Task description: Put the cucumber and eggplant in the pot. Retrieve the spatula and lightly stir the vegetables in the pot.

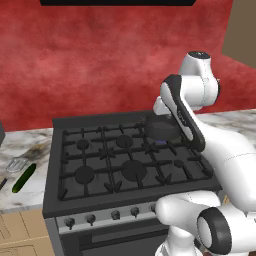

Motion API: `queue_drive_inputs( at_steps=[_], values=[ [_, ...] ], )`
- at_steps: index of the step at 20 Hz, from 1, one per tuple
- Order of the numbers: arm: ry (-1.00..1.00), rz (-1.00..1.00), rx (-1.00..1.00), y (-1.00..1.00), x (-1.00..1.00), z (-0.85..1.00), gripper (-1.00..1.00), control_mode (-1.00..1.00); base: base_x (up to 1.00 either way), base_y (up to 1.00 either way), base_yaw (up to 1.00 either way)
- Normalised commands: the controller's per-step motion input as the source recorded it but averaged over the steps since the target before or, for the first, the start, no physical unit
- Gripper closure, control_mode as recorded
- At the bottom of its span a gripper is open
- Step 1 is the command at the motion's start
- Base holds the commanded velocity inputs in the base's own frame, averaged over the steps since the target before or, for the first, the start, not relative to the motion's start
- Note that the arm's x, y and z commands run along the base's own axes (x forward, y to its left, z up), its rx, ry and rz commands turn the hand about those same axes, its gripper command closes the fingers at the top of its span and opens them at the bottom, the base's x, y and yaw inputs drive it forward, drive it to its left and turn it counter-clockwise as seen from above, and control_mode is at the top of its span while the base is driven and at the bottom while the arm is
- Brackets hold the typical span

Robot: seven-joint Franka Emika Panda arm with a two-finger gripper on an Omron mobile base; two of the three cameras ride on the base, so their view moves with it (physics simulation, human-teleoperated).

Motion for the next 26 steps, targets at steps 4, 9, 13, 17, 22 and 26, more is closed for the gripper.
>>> queue_drive_inputs(
  at_steps=[4,9,13,17,22,26],
  values=[
    [0.0,0.0,0.0,0.19,0.0,0.0,-1.0,-1.0,0.0,0.0,0.0],
    [-0.03,0.05,-0.03,0.76,-0.21,0.0,-1.0,-1.0,0.0,0.0,0.0],
    [-0.02,0.12,-0.05,0.92,-0.34,0.0,-1.0,-1.0,0.0,0.0,0.0],
    [-0.01,0.11,-0.05,0.91,-0.35,-0.02,-1.0,-1.0,0.0,0.0,0.0],
    [0.0,0.06,-0.11,0.98,-0.05,-0.02,-1.0,-1.0,0.0,0.0,0.0],
    [0.0,0.01,-0.07,1.0,-0.01,0.0,-1.0,-1.0,0.0,0.0,0.0]
  ],
)
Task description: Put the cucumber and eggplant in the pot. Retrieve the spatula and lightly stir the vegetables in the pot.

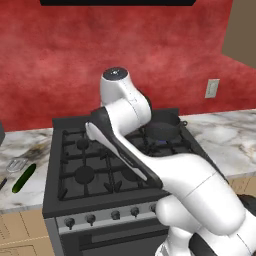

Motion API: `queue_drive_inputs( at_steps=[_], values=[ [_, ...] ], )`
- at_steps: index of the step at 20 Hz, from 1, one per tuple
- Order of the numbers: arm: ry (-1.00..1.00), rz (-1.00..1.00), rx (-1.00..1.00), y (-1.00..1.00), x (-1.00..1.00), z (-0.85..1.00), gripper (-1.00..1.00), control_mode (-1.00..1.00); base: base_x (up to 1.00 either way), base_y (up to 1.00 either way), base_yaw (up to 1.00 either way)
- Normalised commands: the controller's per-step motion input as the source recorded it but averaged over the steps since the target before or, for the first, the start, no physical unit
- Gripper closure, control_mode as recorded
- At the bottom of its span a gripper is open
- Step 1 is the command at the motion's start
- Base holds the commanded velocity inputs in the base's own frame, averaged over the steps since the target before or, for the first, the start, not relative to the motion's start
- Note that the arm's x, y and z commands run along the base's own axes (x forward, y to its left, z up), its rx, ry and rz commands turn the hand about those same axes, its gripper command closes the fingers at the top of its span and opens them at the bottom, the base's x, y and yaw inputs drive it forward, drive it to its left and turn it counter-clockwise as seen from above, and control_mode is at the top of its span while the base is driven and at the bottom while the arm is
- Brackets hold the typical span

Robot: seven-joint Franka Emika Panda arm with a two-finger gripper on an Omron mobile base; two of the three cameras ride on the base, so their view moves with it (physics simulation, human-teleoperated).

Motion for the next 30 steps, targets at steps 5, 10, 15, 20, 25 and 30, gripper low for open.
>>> queue_drive_inputs(
  at_steps=[5,10,15,20,25,30],
  values=[
    [0.01,0.11,-0.01,1.0,-0.03,-0.08,-1.0,-1.0,0.0,0.0,0.0],
    [0.11,0.23,0.0,1.0,0.0,-0.33,-1.0,-1.0,0.0,0.0,0.0],
    [0.14,0.22,0.03,0.82,0.14,-0.6,-1.0,-1.0,0.0,0.0,0.0],
    [0.14,0.05,0.07,0.3,0.15,-0.61,-1.0,-1.0,0.0,0.0,0.0],
    [0.14,0.03,0.0,0.38,0.1,-0.47,-1.0,-1.0,0.0,0.0,0.0],
    [0.01,0.01,0.0,0.25,0.05,-0.22,-1.0,-1.0,0.0,0.0,0.0]
  ],
)
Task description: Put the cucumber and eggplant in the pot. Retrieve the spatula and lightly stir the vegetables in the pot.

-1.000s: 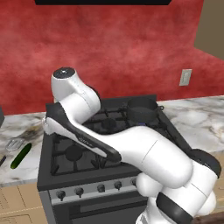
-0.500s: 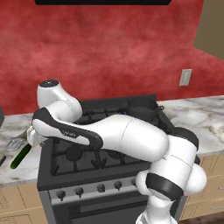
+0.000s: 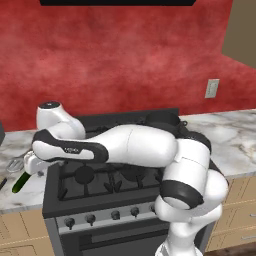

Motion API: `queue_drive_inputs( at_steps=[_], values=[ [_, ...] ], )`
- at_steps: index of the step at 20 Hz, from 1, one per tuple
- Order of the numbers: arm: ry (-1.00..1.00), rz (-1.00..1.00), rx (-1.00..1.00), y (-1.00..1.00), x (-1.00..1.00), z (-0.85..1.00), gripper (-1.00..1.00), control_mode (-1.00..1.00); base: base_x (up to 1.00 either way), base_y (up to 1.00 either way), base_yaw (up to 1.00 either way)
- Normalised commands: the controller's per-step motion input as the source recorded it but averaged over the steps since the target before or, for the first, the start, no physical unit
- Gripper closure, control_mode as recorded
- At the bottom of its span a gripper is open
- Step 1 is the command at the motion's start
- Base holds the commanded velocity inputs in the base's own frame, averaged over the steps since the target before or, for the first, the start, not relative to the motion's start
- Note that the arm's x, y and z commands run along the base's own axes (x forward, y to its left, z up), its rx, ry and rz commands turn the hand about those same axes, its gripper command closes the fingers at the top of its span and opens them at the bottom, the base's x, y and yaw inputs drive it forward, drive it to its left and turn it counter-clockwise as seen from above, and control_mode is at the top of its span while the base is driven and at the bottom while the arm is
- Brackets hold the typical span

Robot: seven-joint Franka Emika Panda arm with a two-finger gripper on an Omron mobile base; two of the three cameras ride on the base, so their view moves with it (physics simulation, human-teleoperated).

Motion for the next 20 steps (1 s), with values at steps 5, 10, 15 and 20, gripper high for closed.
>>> queue_drive_inputs(
  at_steps=[5,10,15,20],
  values=[
    [0.0,-0.06,0.0,0.2,0.24,-0.16,-1.0,-1.0,0.0,0.0,0.0],
    [0.01,-0.19,0.0,0.28,0.56,-0.15,-1.0,-1.0,0.0,0.0,0.0],
    [0.1,-0.14,0.0,0.45,0.35,-0.19,-1.0,-1.0,0.0,0.0,0.0],
    [0.1,-0.02,0.0,0.21,0.03,-0.11,-1.0,-1.0,0.0,0.0,0.0]
  ],
)
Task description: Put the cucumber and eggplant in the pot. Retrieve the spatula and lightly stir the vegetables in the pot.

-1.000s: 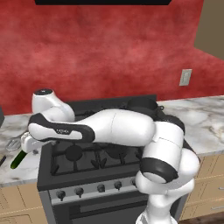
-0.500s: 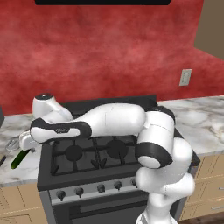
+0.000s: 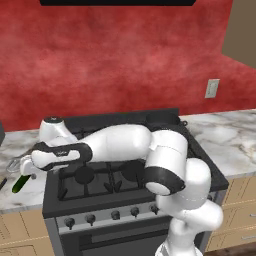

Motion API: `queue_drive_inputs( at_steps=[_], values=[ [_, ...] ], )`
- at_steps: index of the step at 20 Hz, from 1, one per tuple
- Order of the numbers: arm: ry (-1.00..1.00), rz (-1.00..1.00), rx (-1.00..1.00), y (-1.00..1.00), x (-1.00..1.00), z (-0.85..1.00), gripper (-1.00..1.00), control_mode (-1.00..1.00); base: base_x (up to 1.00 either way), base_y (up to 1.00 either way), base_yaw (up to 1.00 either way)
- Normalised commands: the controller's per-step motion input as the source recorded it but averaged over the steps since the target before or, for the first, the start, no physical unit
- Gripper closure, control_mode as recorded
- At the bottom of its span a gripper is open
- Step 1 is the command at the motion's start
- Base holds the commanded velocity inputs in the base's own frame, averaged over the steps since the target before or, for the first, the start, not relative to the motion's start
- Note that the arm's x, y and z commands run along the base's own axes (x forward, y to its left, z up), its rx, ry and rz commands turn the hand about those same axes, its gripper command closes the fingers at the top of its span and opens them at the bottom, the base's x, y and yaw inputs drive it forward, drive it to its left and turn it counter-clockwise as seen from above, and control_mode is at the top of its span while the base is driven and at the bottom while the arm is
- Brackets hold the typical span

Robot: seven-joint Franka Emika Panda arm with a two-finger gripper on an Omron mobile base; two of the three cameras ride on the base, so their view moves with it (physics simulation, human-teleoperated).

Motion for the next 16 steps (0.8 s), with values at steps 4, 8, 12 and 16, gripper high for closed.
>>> queue_drive_inputs(
  at_steps=[4,8,12,16],
  values=[
    [0.11,0.0,-0.01,0.12,0.0,-0.02,-1.0,-1.0,0.0,0.0,0.0],
    [0.22,-0.04,-0.13,0.36,0.0,0.0,-1.0,-1.0,0.0,0.0,0.0],
    [0.17,-0.03,-0.17,0.38,0.02,-0.05,-1.0,-1.0,0.0,0.0,0.0],
    [0.02,0.0,-0.12,0.3,0.0,-0.19,-1.0,-1.0,0.0,0.0,0.0]
  ],
)
